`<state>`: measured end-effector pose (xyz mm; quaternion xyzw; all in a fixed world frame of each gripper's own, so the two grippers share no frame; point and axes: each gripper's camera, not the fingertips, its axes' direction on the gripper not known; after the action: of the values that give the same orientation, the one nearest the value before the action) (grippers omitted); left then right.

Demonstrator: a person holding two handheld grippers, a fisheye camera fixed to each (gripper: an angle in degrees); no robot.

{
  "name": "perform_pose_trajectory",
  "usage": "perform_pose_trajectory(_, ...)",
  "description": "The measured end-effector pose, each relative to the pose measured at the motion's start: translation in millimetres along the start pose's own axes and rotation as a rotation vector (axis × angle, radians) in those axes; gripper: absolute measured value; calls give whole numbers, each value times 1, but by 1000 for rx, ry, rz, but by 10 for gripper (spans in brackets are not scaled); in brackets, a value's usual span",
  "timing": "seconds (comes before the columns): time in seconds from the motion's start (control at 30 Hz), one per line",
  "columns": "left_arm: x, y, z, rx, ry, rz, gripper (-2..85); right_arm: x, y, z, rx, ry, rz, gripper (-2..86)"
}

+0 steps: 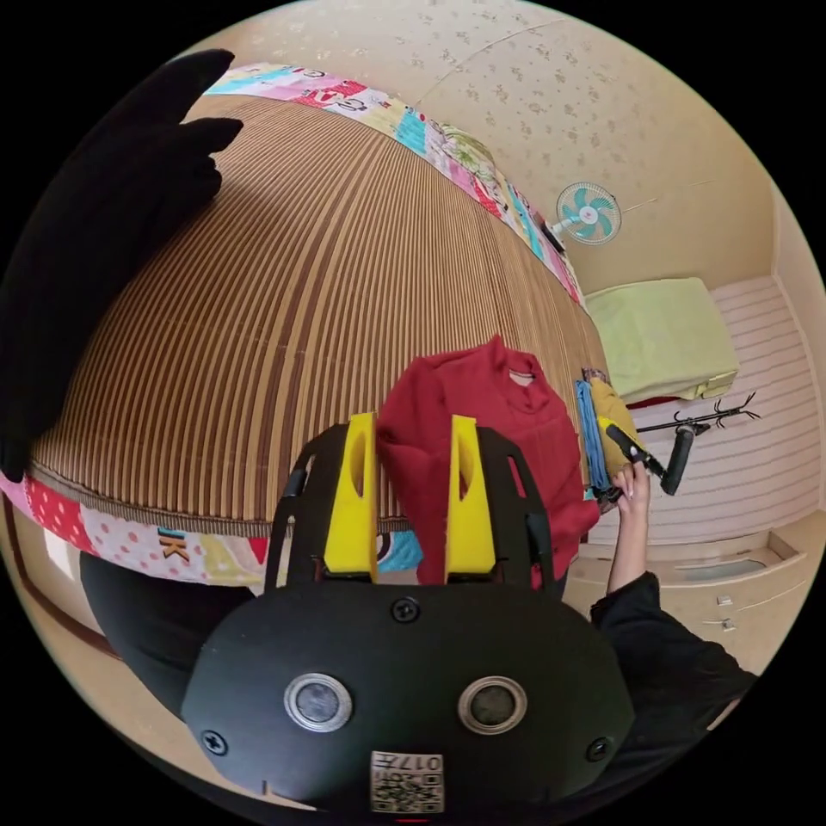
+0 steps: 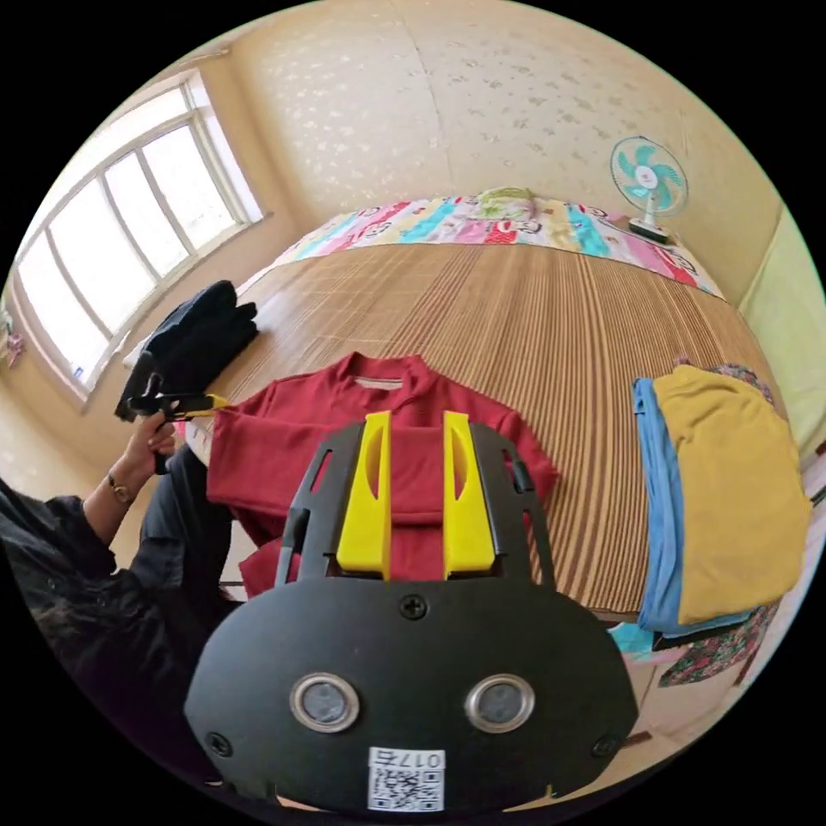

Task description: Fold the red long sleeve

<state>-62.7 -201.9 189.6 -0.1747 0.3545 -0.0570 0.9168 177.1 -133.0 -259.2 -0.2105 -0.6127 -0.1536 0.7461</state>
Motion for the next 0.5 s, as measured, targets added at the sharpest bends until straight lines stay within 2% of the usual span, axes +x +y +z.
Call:
perform_pose_trajectory(0.07,-3,-14,8,-36,-11,-13,130,38,-33,46,-159,76,111,120)
perform_pose_trajectory(0.13,-5,-26,31,-173,-5,-30,130,62,-46,106,-400,139,219,118)
perform_pose_trajectory(0.23,11,-16,31,-179,-60,15,94,24,-34,99,-376,181,179,57)
perform_pose_trajectory(0.27,19,-9,32,-248,-89,53,63,11,-29,94,-372,202,168,52)
perform_pose_trajectory(0.33,26,7,26,-305,-27,70,52,-41,-7,48,-229,329,127,38)
perform_pose_trajectory(0.4,31,29,-37,-117,162,83,34,-75,9,-12,-45,366,148,32)
perform_pose_trajectory(0.5,52,54,-137,84,286,129,5,-123,37,-133,261,330,184,23)
